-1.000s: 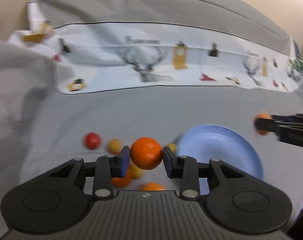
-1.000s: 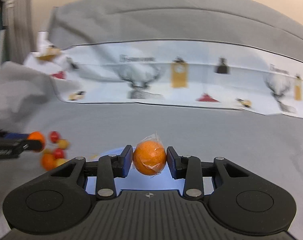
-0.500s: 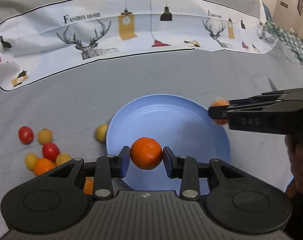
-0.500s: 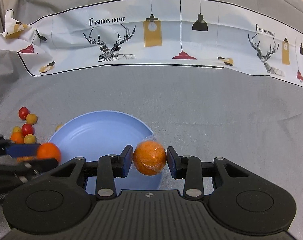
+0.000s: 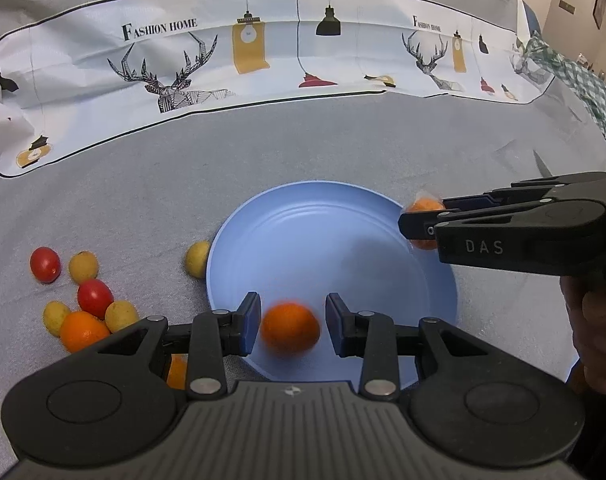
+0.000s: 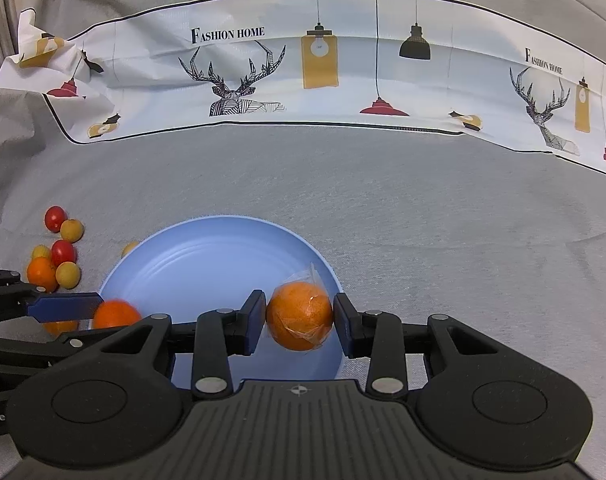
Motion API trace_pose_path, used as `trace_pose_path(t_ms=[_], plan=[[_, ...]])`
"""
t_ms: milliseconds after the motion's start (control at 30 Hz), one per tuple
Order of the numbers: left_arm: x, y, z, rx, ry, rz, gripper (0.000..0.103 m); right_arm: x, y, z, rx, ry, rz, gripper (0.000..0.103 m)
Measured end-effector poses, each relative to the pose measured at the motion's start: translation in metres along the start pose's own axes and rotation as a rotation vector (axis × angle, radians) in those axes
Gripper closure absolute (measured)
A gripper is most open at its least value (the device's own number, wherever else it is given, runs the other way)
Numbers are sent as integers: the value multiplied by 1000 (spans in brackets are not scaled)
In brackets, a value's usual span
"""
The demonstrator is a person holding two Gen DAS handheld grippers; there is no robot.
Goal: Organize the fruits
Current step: 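Open the left tool over the plate while the right tool releases its orange, then move both tools back to the fruit cluster beside the plate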
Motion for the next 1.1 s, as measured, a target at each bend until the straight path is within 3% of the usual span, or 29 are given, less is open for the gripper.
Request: trace_pose_path(t_ms=[300,400,433,833,1000,1067,1100], plan=[[0,1,-1,-9,4,-2,63,1,1,2,-9,-3,2,64],[0,-3,-1,-8,1,-17,62,2,2,0,-21,9,19,47],[0,-4,-1,-4,1,-16,62,3,3,0,-19,9,24,47],[5,-16,-14,14,44,-44,64,8,-4,-7,-22,36,12,46],[8,-27,-23,11,64,-65,82,13,-11,-12,-23,64,9,48],[9,-37,-28,12,77,-92,85,15,-15,-14,-18,80,11,53],[9,-45,-31,17,83,-113,85,17,-17,-15,-14,89,12,61]])
Point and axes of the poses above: each gripper's, at about its wrist camera, not at the fingertips, and z roughly the way its jaws point, y to its right, x to its top, the point moved 6 cm from there along z, roughly the way its jaws point, and after that the axes turned 1 degree about -y, right-handed, at the moved point
